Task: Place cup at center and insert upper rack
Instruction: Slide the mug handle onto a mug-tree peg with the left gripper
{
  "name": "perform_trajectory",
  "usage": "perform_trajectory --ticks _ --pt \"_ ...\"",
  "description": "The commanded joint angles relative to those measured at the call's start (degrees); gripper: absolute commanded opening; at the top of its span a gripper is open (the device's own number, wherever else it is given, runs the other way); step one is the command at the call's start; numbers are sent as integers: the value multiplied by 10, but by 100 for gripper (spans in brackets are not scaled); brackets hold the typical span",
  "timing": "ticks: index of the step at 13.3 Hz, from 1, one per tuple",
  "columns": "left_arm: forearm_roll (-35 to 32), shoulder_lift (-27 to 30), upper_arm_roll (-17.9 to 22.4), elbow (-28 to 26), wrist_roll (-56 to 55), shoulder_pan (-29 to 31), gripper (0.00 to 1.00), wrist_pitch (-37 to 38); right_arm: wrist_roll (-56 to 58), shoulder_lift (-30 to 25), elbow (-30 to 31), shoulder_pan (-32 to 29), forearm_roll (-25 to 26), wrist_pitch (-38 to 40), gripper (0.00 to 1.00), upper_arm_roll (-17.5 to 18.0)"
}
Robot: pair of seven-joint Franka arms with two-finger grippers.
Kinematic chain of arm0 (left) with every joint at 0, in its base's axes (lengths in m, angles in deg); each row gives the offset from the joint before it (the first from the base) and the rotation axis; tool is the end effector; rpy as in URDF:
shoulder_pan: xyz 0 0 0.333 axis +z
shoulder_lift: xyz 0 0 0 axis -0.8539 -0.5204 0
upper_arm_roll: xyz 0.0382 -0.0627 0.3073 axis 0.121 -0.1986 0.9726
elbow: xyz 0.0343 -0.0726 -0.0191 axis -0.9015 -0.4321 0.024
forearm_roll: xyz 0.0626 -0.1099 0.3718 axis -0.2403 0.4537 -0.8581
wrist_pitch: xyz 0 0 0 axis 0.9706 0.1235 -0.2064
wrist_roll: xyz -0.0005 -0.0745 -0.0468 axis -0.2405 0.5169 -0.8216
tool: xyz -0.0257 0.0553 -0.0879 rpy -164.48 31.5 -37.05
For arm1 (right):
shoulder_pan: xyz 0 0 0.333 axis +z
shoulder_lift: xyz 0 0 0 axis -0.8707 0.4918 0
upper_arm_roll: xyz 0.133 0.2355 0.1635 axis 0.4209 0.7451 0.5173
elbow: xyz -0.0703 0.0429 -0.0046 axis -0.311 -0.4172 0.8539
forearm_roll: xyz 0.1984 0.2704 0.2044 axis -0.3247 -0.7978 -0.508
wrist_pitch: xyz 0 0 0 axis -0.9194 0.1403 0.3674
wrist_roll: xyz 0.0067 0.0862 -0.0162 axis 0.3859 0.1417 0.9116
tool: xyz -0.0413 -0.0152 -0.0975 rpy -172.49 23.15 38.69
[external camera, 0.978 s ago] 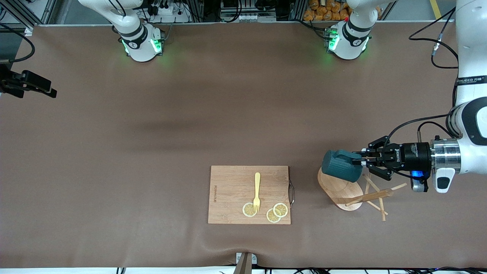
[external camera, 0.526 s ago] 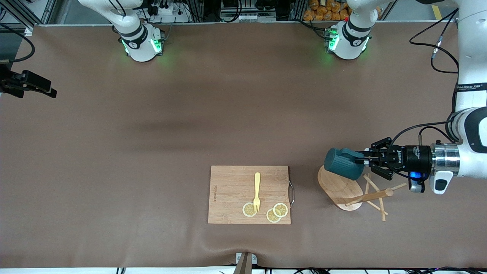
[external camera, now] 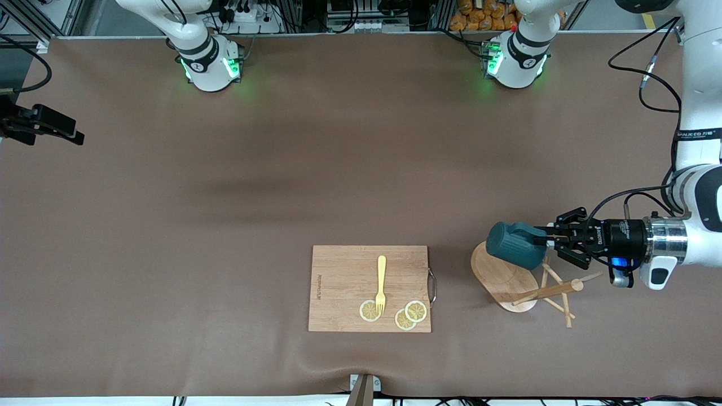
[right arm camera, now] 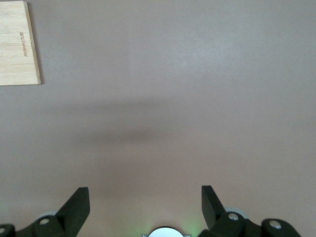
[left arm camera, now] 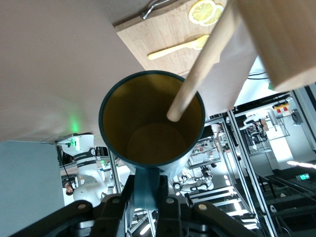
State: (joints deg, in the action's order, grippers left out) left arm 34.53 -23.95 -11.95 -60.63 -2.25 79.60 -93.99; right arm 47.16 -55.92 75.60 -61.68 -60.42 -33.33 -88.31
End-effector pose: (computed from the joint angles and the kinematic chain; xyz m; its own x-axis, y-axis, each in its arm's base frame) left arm 0.6965 -0.0006 0.3827 0.3426 0.2913 -0.8932 0.9306 -0.2355 0.2801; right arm 0.5492 -0.0234 0.6457 0.9941 -0.0312 -0.1043 -0.0371 -0.9978 -0.0550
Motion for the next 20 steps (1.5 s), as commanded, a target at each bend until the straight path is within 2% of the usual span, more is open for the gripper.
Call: perform_trajectory --ticks 1,9,16,20 --pt "21 -10 -8 8 16 22 0 17 3 2 -9 -13 -1 6 100 9" --pt "43 -31 -6 9 76 36 0 28 3 2 -9 -13 -1 5 100 9" --pt "116 -44 -1 8 90 40 0 28 3 2 -9 -13 -1 6 100 9" --pt "117 -56 -1 9 91 52 0 28 3 2 -9 -13 0 5 100 9"
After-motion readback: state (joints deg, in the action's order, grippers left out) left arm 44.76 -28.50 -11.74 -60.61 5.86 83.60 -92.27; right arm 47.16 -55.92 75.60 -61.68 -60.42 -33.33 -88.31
